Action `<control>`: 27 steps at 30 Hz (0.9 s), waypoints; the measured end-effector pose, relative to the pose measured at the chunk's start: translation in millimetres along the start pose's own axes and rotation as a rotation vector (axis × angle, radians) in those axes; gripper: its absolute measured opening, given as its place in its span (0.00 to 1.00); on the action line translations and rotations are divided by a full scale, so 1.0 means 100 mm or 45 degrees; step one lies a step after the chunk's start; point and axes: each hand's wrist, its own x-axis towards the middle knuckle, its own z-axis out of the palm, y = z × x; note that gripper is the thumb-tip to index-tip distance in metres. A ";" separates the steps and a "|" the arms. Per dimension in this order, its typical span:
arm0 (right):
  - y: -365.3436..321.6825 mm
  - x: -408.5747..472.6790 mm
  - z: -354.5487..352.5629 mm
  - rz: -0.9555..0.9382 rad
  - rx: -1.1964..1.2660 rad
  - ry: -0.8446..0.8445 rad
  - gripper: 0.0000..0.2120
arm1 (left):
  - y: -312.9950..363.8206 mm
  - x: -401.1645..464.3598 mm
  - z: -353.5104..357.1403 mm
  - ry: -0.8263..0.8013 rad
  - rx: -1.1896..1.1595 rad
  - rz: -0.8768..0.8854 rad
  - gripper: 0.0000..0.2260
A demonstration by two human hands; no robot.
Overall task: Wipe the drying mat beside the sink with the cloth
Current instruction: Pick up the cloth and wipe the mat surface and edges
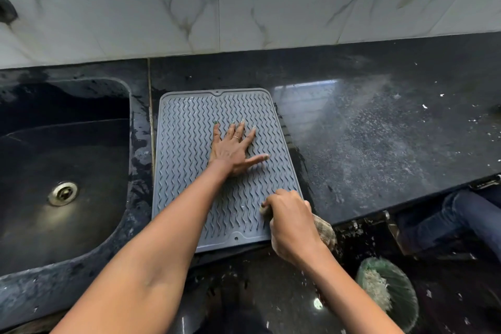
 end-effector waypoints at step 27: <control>-0.52 2.10 -0.37 -0.140 0.338 0.454 0.21 | -0.87 0.77 -0.36 0.336 -0.303 -0.226 0.18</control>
